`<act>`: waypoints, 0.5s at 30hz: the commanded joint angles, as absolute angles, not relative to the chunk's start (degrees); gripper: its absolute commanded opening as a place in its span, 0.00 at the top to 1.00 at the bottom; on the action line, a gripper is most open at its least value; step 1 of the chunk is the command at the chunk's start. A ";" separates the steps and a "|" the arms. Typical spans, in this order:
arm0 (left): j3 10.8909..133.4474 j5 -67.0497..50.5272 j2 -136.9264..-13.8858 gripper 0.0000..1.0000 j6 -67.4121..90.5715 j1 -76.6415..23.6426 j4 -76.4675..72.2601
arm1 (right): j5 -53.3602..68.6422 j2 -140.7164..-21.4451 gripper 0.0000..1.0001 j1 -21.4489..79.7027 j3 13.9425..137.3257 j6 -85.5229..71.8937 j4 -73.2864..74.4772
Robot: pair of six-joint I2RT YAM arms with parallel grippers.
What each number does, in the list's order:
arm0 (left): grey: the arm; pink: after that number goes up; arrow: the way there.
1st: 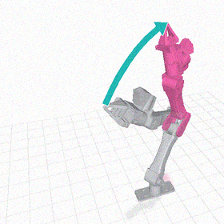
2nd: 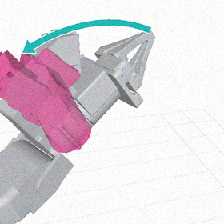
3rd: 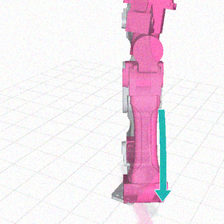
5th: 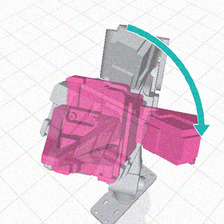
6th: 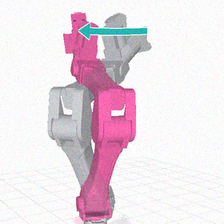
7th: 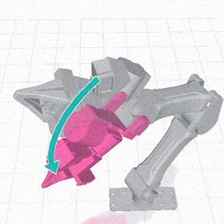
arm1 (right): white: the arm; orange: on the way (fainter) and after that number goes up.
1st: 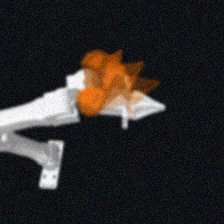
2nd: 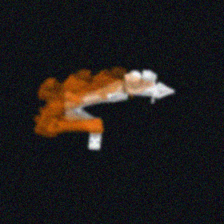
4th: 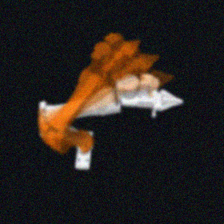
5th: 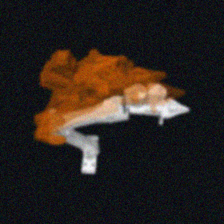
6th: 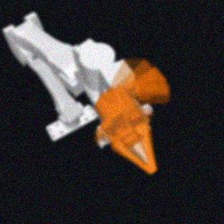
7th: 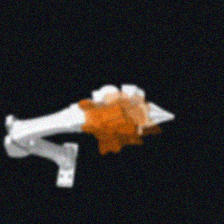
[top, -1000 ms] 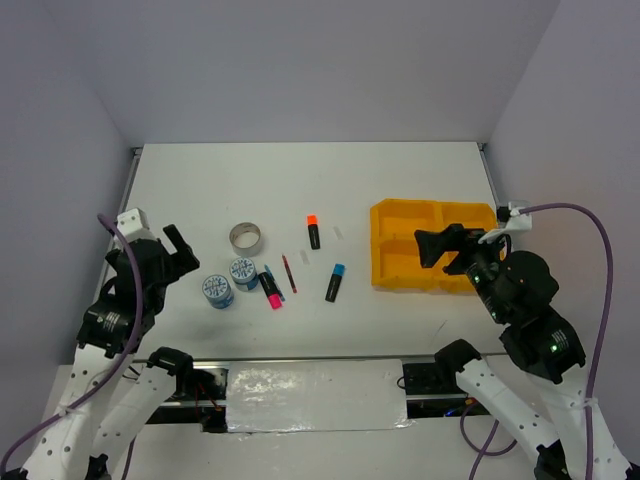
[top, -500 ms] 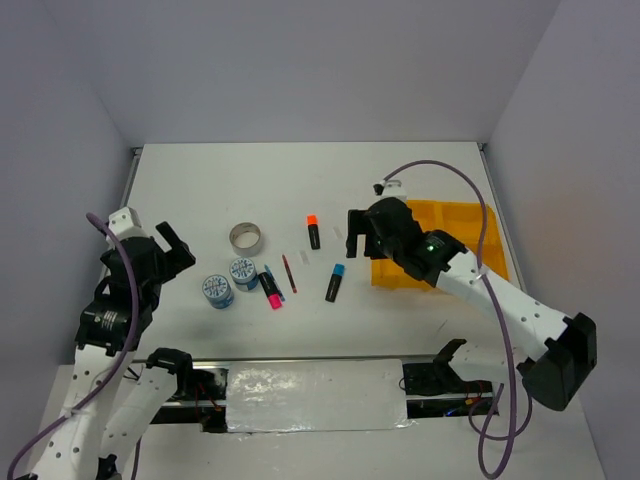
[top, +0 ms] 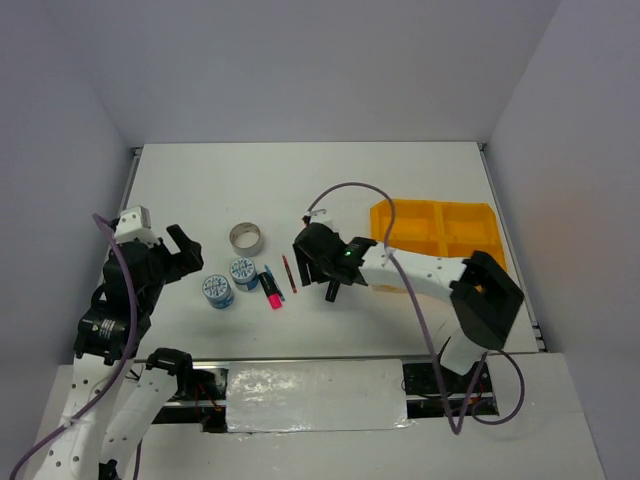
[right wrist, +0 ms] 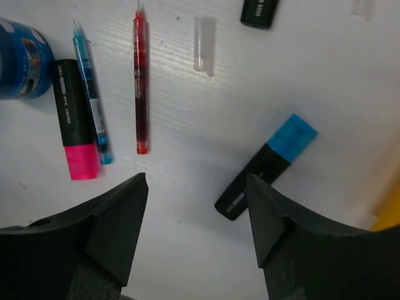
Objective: Sort the stationery into containers
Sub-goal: Pick up the pen from the center of the board.
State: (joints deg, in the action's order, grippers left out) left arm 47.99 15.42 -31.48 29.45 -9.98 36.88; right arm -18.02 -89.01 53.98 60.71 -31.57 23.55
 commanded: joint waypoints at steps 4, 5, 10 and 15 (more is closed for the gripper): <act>47.11 12.04 -30.58 0.01 26.89 -9.76 32.96 | -13.10 -101.41 0.39 55.98 72.76 -25.31 24.25; 47.20 12.13 -31.46 0.01 26.89 -9.76 33.22 | -13.18 -103.51 0.41 56.16 74.86 -25.31 24.69; 47.46 11.52 -33.13 0.01 26.72 -9.76 33.49 | -12.22 -108.54 0.42 56.25 80.14 -24.79 27.32; 47.29 11.69 -32.96 0.01 26.89 -9.76 33.40 | -14.59 -114.25 0.48 56.78 84.99 -25.05 30.50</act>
State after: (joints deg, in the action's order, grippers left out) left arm 47.44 12.67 -33.28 28.38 -9.98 35.75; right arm -13.10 -111.85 56.05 82.30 -25.74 27.09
